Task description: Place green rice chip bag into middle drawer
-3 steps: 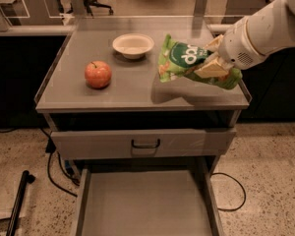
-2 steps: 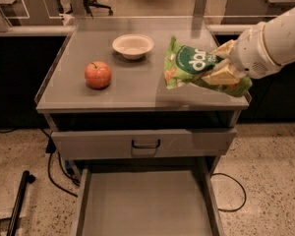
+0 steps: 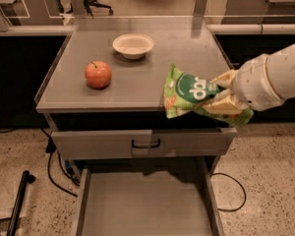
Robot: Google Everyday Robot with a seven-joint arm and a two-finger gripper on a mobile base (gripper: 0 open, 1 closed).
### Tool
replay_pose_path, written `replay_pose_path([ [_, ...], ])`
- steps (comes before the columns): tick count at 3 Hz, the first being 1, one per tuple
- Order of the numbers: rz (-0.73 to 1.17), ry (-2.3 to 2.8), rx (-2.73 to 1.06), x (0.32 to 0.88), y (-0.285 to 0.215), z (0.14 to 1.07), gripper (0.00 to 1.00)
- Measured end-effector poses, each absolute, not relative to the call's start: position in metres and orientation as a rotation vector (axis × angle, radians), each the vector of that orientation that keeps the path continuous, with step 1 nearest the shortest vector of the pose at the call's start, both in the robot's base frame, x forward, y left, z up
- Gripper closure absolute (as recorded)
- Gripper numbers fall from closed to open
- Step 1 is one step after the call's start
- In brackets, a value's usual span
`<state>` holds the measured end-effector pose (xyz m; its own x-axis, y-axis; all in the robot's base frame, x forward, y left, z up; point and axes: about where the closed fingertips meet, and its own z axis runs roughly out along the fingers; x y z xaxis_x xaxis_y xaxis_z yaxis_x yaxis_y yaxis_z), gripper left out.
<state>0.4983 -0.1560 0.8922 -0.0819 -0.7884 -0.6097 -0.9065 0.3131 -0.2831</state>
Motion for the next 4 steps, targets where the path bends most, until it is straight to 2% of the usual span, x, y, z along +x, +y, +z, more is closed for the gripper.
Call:
replay_pose_path([
  [2, 0.289, 1.955, -1.515, 0.483, -0.148, 0.856, 1.0],
  [4, 0.326, 1.962, -1.612, 0.45, -0.107, 0.814, 1.0],
])
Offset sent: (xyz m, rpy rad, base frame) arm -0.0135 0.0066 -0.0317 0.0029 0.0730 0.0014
